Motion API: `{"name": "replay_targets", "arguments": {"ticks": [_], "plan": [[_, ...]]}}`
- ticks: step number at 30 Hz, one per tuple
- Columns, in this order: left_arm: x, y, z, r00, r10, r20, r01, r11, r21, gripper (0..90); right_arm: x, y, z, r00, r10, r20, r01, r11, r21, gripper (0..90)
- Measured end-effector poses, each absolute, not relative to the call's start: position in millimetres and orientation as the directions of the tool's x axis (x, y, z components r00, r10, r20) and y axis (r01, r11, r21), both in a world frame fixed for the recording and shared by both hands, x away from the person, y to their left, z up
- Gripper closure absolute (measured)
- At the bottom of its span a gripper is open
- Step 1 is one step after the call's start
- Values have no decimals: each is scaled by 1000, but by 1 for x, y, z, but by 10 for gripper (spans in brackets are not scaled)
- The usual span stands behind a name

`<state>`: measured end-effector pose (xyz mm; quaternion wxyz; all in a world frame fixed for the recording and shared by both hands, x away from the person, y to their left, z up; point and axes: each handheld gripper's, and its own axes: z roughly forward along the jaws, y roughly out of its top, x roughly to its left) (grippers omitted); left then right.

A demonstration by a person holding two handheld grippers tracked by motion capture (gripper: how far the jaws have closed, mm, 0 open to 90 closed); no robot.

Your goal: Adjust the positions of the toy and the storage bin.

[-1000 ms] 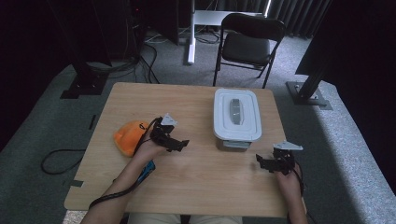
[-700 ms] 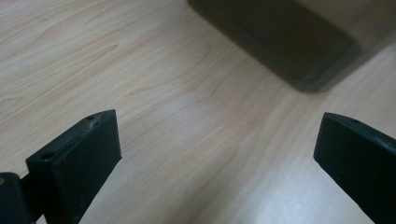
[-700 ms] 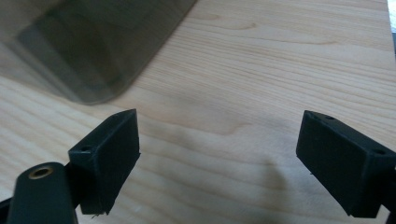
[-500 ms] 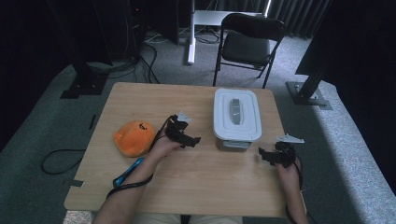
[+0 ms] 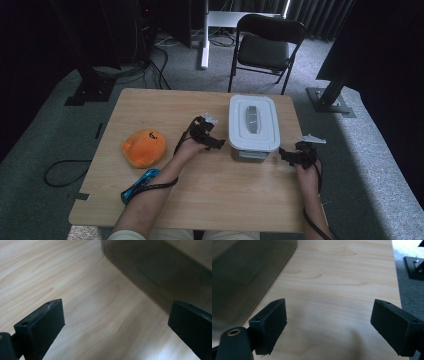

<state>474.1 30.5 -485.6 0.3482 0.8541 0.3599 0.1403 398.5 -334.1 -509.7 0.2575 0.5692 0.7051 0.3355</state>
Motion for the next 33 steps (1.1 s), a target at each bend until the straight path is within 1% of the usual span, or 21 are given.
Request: {"name": "replay_targets", "arguments": {"ticks": [3, 5, 9, 14, 16, 19, 24, 31, 33], "plan": [[481, 27, -486, 682, 731, -4, 528, -489, 694, 13, 406, -330, -509, -210, 977, 24, 625, 115, 772, 130], [485, 26, -484, 676, 737, -19, 534, -471, 702, 13, 411, -327, -508, -204, 979, 28, 623, 107, 775, 130], [488, 24, -483, 680, 732, -31, 527, -460, 714, 13, 421, -319, -507, -218, 975, 32, 627, 115, 771, 130], [488, 19, -482, 700, 714, -26, 521, -485, 702, 13, 429, -307, -504, -242, 970, 29, 622, 132, 772, 131], [487, 18, -482, 701, 713, -4, 512, -500, 698, 13, 431, -306, -503, -245, 969, 35, 624, 130, 771, 139], [488, 18, -481, 701, 713, -16, 525, -501, 688, 13, 431, -307, -501, -254, 966, 44, 625, 129, 770, 144], [485, 18, -480, 697, 717, -7, 524, -503, 688, 13, 431, -305, -500, -284, 957, 61, 624, 136, 769, 170], [479, 19, -476, 698, 715, 15, 508, -510, 694, 13, 424, -298, -494, -310, 951, 3, 599, 193, 777, 220], [475, 19, -475, 706, 707, 25, 498, -522, 693, 13, 423, -299, -494, -317, 949, 8, 597, 192, 779, 225]]}}
